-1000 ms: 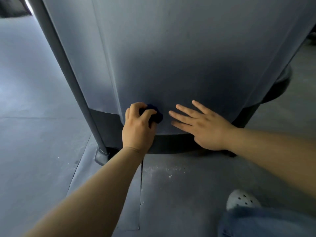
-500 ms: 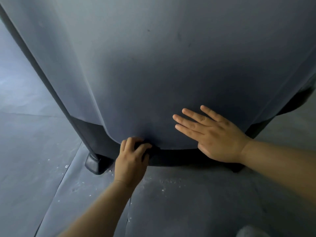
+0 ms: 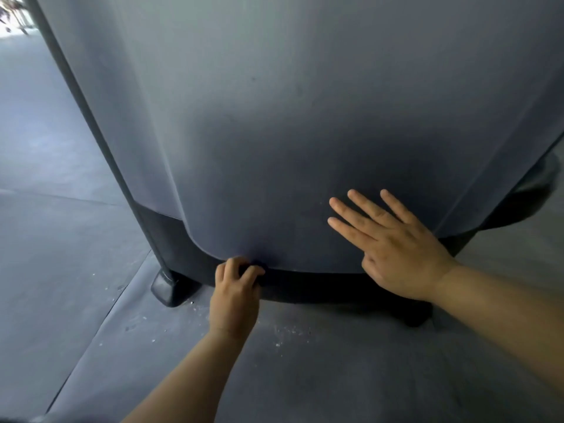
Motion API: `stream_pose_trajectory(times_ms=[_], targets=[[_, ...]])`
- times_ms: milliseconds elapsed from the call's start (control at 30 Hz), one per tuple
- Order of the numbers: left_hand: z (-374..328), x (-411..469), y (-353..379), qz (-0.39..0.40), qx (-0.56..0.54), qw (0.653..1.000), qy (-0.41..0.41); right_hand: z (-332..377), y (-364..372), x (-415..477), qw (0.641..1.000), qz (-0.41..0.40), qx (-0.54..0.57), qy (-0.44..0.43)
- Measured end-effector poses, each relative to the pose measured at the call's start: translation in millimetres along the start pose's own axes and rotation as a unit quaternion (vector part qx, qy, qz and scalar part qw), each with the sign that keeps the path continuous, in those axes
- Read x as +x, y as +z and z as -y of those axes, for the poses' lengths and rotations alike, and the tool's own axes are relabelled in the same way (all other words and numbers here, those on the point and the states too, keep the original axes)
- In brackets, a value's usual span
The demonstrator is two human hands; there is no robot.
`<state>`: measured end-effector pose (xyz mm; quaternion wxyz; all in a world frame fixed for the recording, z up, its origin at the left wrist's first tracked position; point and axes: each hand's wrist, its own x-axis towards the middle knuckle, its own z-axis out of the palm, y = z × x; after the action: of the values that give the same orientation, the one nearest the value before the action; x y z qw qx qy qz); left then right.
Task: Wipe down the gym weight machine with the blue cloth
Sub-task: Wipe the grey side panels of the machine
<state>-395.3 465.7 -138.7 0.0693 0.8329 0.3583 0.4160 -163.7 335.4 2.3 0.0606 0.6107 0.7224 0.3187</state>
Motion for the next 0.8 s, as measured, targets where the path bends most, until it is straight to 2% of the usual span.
stream_pose_trajectory(times_ms=[67, 200, 267, 333, 400, 467, 500, 567, 633, 700, 800], targets=[[-15, 16, -12, -0.04, -0.004, 0.999, -0.018, -7, -2, -5, 1.0, 0.001, 0.003, 0.01], [-74, 71, -32, -0.108, -0.046, 0.988, 0.101, 5, 1, -5, 1.0, 0.012, 0.014, 0.002], [-82, 79, -27, -0.117, -0.029, 0.984, 0.131, 8, 4, -2, 1.0, 0.005, 0.014, -0.006], [-68, 62, -12, -0.089, 0.0, 0.985, 0.145, 7, 6, 0, 1.0, -0.001, 0.016, -0.002], [-42, 28, 10, -0.01, 0.023, 0.99, 0.138, 9, 9, -2, 1.0, 0.002, 0.012, 0.004], [-16, 0, 24, 0.06, 0.023, 0.995, 0.082, 13, 12, -4, 1.0, 0.0, 0.01, 0.005], [-7, -7, 26, 0.069, 0.015, 0.996, 0.048, 16, 15, -5, 1.0, 0.0, 0.01, 0.0], [-4, -8, 21, 0.043, 0.008, 0.999, 0.005, 22, 21, -8, 1.0, 0.004, 0.008, -0.02], [-22, 2, 10, -0.022, -0.007, 1.0, -0.01, 29, 26, -8, 0.999, 0.012, 0.01, -0.045], [-48, 16, 0, -0.09, -0.033, 0.995, 0.012, 34, 30, -6, 0.998, 0.022, 0.012, -0.055], [-55, 25, 4, -0.107, -0.039, 0.992, 0.049, 37, 38, 0, 0.999, 0.015, 0.006, -0.043]])
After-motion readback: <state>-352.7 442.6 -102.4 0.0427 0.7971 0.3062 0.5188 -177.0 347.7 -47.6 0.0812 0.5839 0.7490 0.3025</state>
